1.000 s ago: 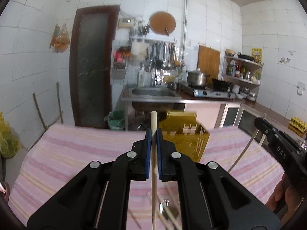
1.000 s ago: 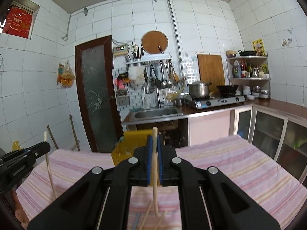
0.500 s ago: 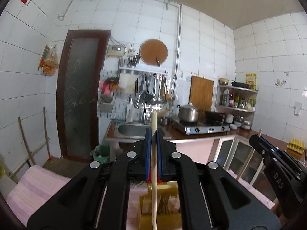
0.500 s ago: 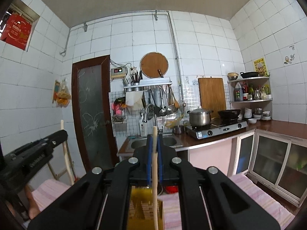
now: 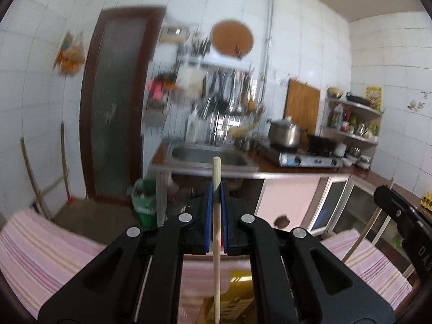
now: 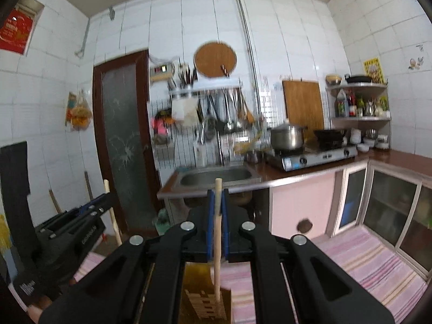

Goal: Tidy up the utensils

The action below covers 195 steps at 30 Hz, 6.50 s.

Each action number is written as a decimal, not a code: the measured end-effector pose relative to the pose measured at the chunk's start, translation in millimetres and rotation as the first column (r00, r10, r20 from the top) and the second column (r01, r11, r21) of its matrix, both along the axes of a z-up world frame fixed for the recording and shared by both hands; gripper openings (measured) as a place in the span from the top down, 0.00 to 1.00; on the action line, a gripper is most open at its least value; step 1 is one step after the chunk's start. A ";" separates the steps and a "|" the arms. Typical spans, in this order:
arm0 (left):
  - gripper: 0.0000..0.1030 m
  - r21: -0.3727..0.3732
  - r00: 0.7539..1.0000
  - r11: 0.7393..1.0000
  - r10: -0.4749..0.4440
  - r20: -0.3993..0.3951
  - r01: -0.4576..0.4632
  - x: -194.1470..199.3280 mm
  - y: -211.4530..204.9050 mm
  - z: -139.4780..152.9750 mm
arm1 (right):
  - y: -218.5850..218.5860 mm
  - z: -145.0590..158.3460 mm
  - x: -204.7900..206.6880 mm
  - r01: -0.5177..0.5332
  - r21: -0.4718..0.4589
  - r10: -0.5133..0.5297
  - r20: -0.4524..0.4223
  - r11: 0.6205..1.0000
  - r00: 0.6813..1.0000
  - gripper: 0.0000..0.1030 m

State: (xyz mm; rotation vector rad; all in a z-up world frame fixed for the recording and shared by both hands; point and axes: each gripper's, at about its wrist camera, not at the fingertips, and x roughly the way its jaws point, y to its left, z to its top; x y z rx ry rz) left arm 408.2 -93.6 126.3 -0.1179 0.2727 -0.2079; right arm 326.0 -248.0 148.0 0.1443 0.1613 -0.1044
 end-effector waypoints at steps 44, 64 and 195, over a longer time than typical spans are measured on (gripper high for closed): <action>0.05 0.231 0.893 0.964 0.219 -0.393 -0.135 -179.4 103.3 -137.0 | -2.9 -145.8 -143.4 0.119 -0.045 -0.127 -0.446 0.992 0.886 0.17; 0.05 0.310 0.837 0.950 0.199 -0.510 -0.037 -174.1 78.8 -180.0 | 18.1 -183.4 -124.9 0.116 -0.087 -0.145 -0.586 0.989 0.797 0.17; 0.96 0.080 0.996 0.995 0.062 -0.062 -0.057 -248.6 97.9 -7.1 | 31.9 -51.4 -198.9 0.007 -0.040 -0.009 -0.064 0.999 0.998 0.94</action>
